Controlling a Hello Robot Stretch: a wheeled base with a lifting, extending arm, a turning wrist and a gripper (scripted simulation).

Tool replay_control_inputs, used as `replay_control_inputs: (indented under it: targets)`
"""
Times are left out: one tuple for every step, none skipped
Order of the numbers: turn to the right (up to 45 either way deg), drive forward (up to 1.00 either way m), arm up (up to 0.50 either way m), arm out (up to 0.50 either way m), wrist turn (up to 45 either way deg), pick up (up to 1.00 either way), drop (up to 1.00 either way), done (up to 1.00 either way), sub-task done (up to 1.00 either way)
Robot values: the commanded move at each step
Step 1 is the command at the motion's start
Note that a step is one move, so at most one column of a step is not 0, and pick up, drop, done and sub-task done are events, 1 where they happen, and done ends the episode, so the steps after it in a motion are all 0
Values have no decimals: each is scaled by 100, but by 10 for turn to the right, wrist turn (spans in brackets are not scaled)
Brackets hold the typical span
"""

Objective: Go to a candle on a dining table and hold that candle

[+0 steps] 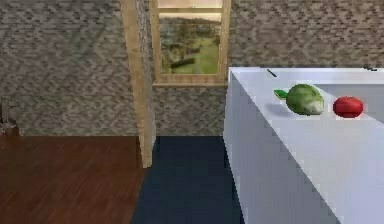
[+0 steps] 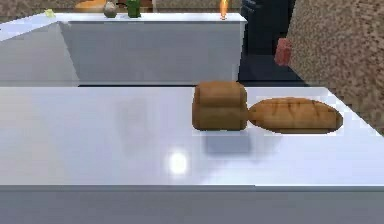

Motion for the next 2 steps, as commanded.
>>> replay_control_inputs:
  targets:
    - [-450,0,0,0,0,0,0,0,0]
    - [-300,0,0,0,0,0,0,0,0]
